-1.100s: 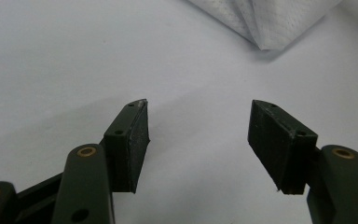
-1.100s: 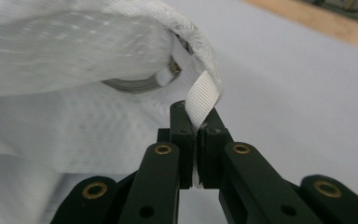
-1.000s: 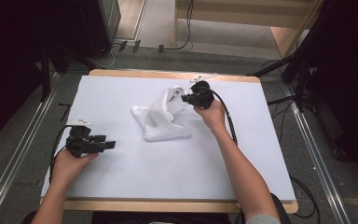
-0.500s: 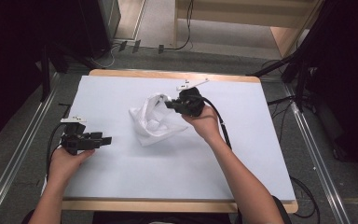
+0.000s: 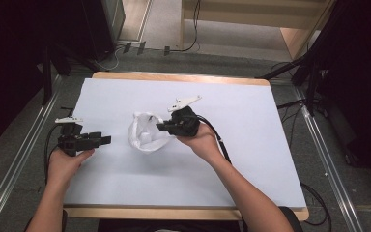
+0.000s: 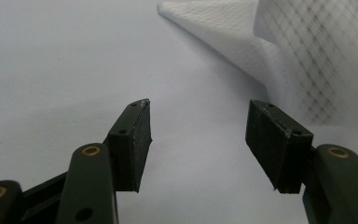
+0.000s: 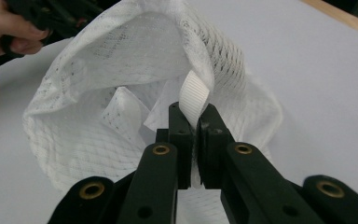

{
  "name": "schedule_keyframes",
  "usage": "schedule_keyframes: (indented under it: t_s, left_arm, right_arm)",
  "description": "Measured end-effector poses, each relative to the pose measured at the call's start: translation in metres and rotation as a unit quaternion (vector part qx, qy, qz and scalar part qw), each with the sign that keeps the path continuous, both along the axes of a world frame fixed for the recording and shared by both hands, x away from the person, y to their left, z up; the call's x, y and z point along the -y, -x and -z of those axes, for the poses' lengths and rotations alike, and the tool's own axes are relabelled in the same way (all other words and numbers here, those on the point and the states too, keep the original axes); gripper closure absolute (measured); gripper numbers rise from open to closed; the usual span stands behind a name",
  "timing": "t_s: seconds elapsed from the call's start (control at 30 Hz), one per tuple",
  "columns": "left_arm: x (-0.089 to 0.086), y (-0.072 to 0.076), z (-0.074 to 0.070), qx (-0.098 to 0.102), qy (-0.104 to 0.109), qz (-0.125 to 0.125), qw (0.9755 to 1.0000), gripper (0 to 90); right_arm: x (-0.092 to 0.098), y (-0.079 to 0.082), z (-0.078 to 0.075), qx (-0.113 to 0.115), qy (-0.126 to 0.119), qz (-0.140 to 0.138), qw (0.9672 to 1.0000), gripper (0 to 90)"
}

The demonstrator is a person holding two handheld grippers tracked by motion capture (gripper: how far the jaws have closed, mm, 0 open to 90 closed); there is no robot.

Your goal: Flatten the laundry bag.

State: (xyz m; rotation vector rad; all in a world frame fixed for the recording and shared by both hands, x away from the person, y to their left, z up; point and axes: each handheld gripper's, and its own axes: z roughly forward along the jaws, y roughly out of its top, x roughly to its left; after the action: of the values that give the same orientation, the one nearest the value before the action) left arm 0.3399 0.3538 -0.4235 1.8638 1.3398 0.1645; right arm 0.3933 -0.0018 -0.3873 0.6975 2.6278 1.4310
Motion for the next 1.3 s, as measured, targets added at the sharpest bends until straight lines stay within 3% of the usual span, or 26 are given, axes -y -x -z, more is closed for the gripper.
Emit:
schedule_keyframes:
  t_s: [0.33, 0.6, 0.73, 0.87, 1.13, 1.3]
  left_arm:
    - [-0.004, -0.007, -0.001, -0.001, -0.006, -0.004, 1.0000, 41.0]
    - [-0.008, -0.012, -0.001, 0.001, -0.003, -0.006, 1.0000, 40.8]
    - [-0.006, -0.014, -0.001, 0.001, -0.006, -0.004, 1.0000, 40.7]
    - [-0.003, -0.016, -0.001, 0.002, -0.006, 0.000, 1.0000, 40.7]
    - [-0.003, -0.018, -0.001, 0.002, -0.009, 0.000, 1.0000, 40.7]
    - [-0.003, -0.018, -0.001, 0.001, -0.011, 0.001, 0.9999, 40.6]
  right_arm:
    - [-0.016, 0.025, 0.005, -0.025, 0.014, -0.041, 0.9988, 83.4]
    - [-0.006, 0.033, -0.001, -0.037, 0.019, -0.047, 0.9980, 67.1]
    - [0.003, 0.036, -0.004, -0.029, 0.026, -0.040, 0.9984, 63.4]
    - [0.024, 0.035, -0.001, -0.028, 0.028, -0.022, 0.9990, 61.7]
    - [0.051, 0.022, 0.023, -0.036, 0.038, 0.027, 0.9983, 62.4]
    - [0.055, 0.014, 0.036, -0.042, 0.044, 0.041, 0.9973, 62.3]
